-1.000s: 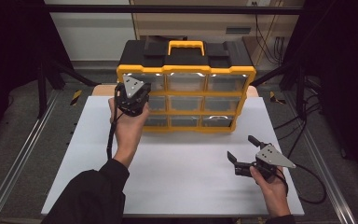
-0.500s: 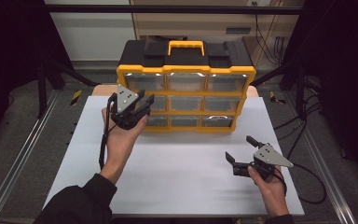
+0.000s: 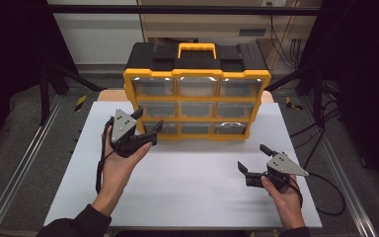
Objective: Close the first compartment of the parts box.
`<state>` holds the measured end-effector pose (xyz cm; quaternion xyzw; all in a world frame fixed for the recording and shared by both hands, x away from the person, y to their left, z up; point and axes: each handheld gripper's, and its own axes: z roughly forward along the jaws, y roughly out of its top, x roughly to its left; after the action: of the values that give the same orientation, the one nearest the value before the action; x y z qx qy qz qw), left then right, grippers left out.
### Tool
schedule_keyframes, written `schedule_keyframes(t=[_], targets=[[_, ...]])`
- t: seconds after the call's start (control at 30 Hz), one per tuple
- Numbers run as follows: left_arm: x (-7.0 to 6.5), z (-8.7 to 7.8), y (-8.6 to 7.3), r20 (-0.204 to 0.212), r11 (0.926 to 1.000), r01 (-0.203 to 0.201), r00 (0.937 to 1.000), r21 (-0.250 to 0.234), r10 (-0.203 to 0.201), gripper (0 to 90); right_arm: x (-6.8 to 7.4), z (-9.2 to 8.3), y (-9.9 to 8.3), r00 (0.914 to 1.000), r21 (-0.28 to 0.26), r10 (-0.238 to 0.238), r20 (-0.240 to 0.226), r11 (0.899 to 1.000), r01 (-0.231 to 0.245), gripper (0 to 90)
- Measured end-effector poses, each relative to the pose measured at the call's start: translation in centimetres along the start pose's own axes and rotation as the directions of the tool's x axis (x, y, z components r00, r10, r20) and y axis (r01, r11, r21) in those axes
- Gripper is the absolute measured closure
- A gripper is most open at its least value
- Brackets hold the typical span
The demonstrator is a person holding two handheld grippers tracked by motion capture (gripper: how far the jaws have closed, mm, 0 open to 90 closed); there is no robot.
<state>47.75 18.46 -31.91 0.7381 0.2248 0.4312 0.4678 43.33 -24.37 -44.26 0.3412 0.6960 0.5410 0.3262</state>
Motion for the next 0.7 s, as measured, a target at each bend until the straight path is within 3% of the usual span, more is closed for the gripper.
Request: schedule_keyframes(t=[0.27,0.4,0.7], targets=[[0.1,-0.7,-1.3,0.039,0.9990,0.004,0.9992,-0.044,-0.003,10.8,0.1,0.1,0.0,1.0000,0.006,0.001,0.000,1.000,-0.001,3.4],[0.3,-1.1,-1.7,0.064,0.9978,-0.022,0.9976,-0.063,0.026,6.5,0.1,0.1,0.0,1.0000,0.008,-0.003,0.000,1.000,0.003,3.3],[1.1,-2.4,-2.1,0.068,0.9950,-0.016,0.9974,-0.098,0.022,3.6,0.1,0.0,0.0,1.0000,0.002,-0.004,0.002,1.000,0.004,3.3]])
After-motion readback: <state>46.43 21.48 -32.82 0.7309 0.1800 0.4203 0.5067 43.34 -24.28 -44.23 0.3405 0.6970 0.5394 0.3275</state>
